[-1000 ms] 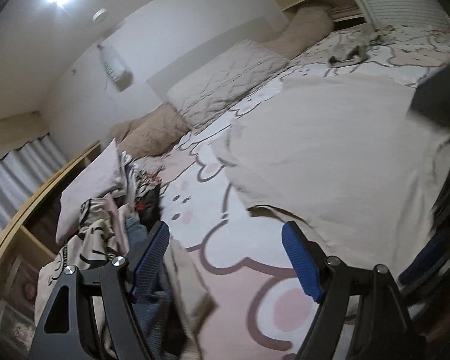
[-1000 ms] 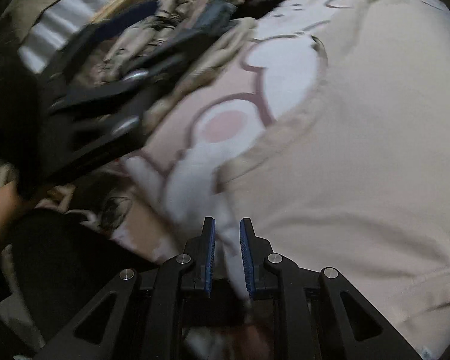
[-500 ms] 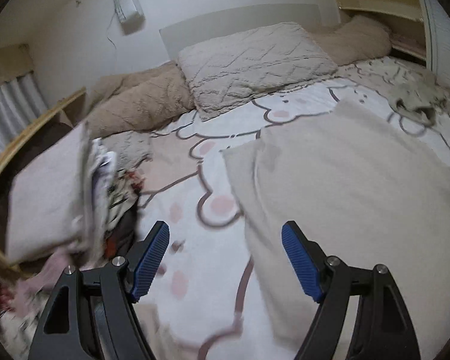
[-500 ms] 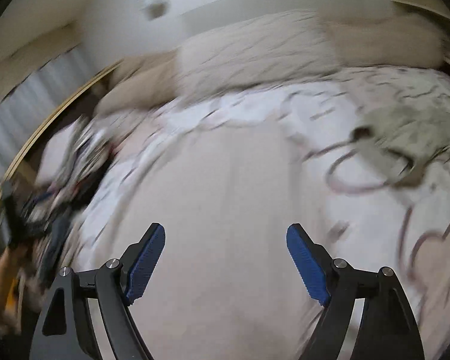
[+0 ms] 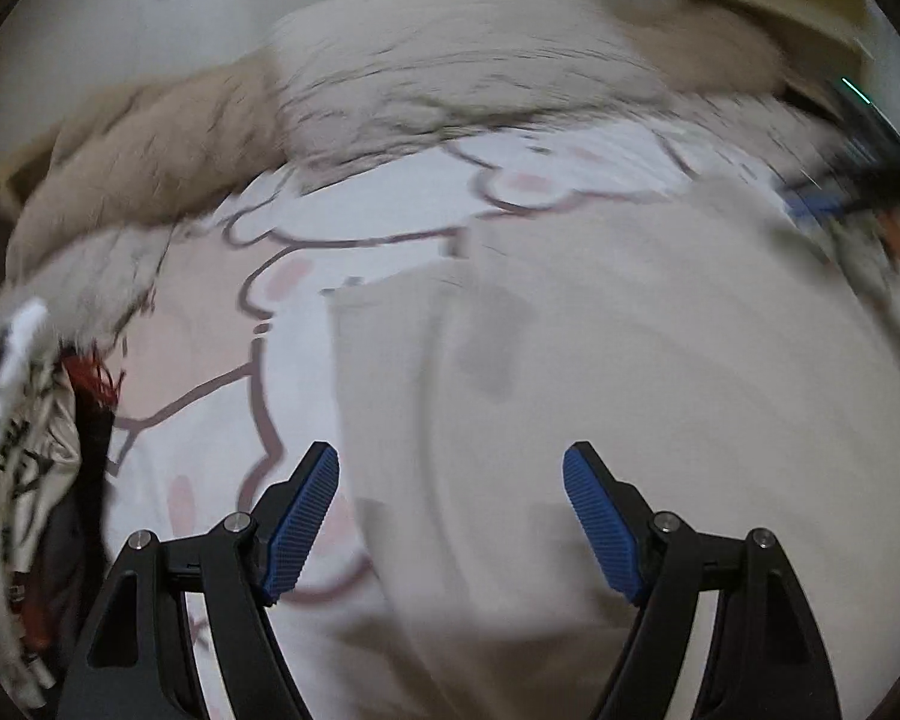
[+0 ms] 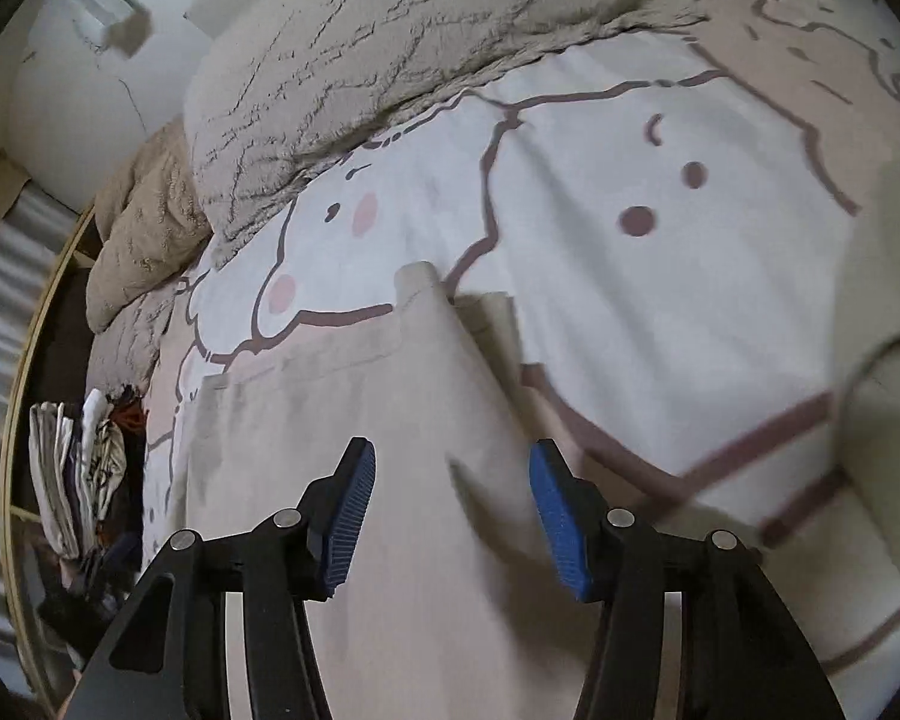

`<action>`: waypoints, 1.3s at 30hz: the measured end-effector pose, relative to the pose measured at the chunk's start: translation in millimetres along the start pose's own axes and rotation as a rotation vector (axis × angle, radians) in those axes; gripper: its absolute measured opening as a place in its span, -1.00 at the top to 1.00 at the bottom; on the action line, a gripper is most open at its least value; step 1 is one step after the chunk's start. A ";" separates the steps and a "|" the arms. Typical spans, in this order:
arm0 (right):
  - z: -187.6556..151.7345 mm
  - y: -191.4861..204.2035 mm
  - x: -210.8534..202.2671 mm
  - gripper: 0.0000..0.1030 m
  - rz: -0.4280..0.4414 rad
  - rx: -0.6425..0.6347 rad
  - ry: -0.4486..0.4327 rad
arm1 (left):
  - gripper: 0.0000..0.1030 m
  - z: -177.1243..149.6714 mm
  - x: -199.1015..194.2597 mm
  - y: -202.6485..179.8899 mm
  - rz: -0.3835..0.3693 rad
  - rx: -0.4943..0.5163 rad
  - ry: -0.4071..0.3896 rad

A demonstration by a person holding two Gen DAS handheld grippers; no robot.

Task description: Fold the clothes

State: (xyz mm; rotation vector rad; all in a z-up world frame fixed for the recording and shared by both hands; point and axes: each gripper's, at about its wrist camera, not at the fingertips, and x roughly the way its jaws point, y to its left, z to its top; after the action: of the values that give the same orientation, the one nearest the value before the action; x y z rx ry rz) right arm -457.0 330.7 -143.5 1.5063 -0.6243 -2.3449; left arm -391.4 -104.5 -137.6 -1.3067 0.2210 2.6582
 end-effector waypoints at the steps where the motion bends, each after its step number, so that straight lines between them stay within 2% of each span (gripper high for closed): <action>1: -3.1 11.7 -0.8 -0.06 0.003 -0.042 -0.006 | -0.53 8.0 9.9 13.8 -0.004 -0.061 0.015; 3: -11.1 37.2 0.6 -0.06 0.000 -0.140 -0.015 | -0.42 20.6 31.3 39.5 -0.012 -0.177 0.054; 5: -22.1 57.6 7.0 -0.05 0.019 -0.205 -0.007 | -0.40 30.2 56.5 62.2 -0.032 -0.282 0.099; 7: -36.8 74.6 19.2 -0.04 0.072 -0.216 0.049 | -0.40 34.8 75.6 72.1 -0.067 -0.332 0.132; 9: -48.5 84.4 30.7 -0.03 0.107 -0.217 0.100 | -0.40 40.3 91.7 73.1 -0.096 -0.343 0.161; 12: -61.4 95.5 38.7 -0.04 0.127 -0.236 0.118 | -0.39 48.8 106.4 63.0 -0.040 -0.297 0.176; 13: -63.1 95.9 40.1 -0.04 0.130 -0.233 0.122 | -0.32 51.3 109.2 58.5 -0.015 -0.273 0.180; 14: -64.3 95.8 41.5 -0.04 0.133 -0.228 0.126 | -0.08 53.8 109.9 53.8 -0.001 -0.245 0.181; 15: -65.2 94.4 42.1 -0.04 0.132 -0.219 0.130 | 0.44 55.5 108.8 49.5 -0.021 -0.225 0.176; 16: -64.3 94.2 44.1 -0.04 0.127 -0.211 0.133 | 0.77 56.1 106.6 46.4 -0.057 -0.218 0.173; 17: -63.1 93.2 44.9 -0.04 0.120 -0.203 0.134 | 0.96 56.6 102.3 44.4 -0.089 -0.217 0.172; 19: -60.0 90.7 45.1 -0.04 0.106 -0.187 0.131 | 0.95 58.6 83.2 35.5 -0.089 -0.164 0.118; 22: -54.9 83.6 33.4 -0.04 0.099 -0.162 0.090 | 0.95 60.9 62.2 44.4 0.027 -0.103 0.051; 24: -48.9 74.8 17.4 -0.04 0.087 -0.148 0.029 | 0.95 57.5 67.3 68.5 0.087 -0.139 0.082; 27: -34.2 51.2 -5.1 -0.04 0.038 -0.111 -0.061 | 0.95 44.9 81.0 88.5 0.081 -0.191 0.138; 30: -14.1 18.5 -16.0 -0.04 -0.038 -0.038 -0.114 | 0.86 39.7 92.6 87.1 0.089 -0.200 0.158; 31: -8.1 8.6 -18.2 -0.05 -0.063 -0.015 -0.129 | 0.81 39.7 93.4 87.5 0.079 -0.218 0.155; 32: -2.3 -2.4 -16.6 -0.16 -0.088 0.013 -0.131 | 0.67 39.8 91.7 87.9 0.064 -0.234 0.149; 33: 3.5 -13.8 -13.9 -0.38 -0.113 0.043 -0.129 | 0.55 39.6 88.7 88.4 0.045 -0.249 0.142; 34: 7.1 -24.5 -9.5 -0.42 -0.118 0.069 -0.113 | 0.25 38.7 83.9 88.2 0.030 -0.258 0.137; 35: 10.1 -35.1 -4.6 -0.42 -0.116 0.094 -0.093 | 0.03 37.1 77.6 87.3 0.019 -0.261 0.133; 39: 13.3 -58.1 13.4 -0.42 -0.051 0.160 -0.020 | -0.02 16.3 52.6 80.0 -0.067 -0.276 0.185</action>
State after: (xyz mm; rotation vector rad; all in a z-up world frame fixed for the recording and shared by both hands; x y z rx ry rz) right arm -475.0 377.6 -178.3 1.5845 -0.8049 -2.4006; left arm -453.0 -174.5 -164.9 -1.6113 -0.1713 2.5803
